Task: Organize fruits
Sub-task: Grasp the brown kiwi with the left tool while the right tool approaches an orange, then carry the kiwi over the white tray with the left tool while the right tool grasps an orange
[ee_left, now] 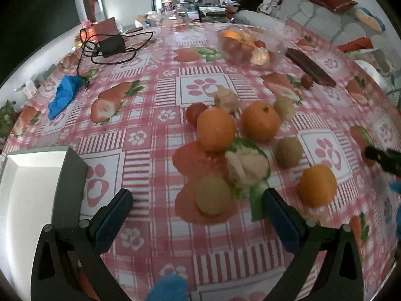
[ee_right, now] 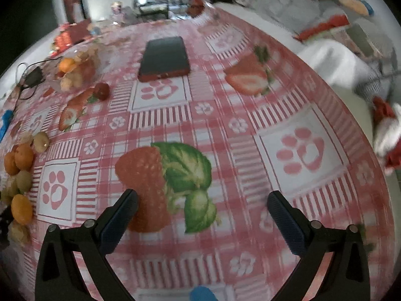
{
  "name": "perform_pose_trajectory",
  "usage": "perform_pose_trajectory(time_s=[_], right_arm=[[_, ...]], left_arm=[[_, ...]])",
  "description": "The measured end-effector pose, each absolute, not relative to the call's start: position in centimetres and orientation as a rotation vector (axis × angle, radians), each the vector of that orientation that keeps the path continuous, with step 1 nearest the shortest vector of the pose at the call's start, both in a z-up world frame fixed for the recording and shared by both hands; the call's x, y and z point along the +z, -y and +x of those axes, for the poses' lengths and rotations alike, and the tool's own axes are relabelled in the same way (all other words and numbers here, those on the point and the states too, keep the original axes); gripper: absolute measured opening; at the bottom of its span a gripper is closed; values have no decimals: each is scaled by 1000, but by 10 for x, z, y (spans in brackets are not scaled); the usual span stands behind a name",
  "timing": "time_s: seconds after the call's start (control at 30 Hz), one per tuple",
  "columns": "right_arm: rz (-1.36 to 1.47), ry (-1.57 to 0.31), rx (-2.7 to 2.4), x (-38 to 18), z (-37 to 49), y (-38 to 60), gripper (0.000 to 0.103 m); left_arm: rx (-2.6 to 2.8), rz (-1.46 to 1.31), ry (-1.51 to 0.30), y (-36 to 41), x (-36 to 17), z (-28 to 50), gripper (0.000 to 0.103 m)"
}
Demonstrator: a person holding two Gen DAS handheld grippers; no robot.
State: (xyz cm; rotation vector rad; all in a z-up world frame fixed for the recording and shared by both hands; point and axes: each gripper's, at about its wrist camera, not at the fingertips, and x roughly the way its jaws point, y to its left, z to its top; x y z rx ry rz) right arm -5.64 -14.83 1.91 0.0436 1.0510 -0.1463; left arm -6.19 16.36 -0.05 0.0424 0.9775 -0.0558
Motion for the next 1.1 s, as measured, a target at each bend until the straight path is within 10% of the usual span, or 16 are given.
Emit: perform_pose_trajectory(time_s=[0.27, 0.43, 0.73, 0.93, 1.1], right_arm=[[-20, -985, 145, 48, -81, 69, 103], [-31, -995, 218, 50, -80, 33, 103], [-105, -1071, 300, 36, -71, -20, 101], [-142, -1130, 268, 27, -66, -39, 36], [-50, -1112, 300, 39, -77, -25, 36]], left_arm=[[-42, 24, -1014, -164, 1, -55, 100], [-66, 45, -983, -164, 11, -64, 28], [-79, -78, -994, -194, 20, -100, 28], [-95, -99, -967, -203, 36, -129, 28], [-124, -140, -936, -220, 54, -152, 28]])
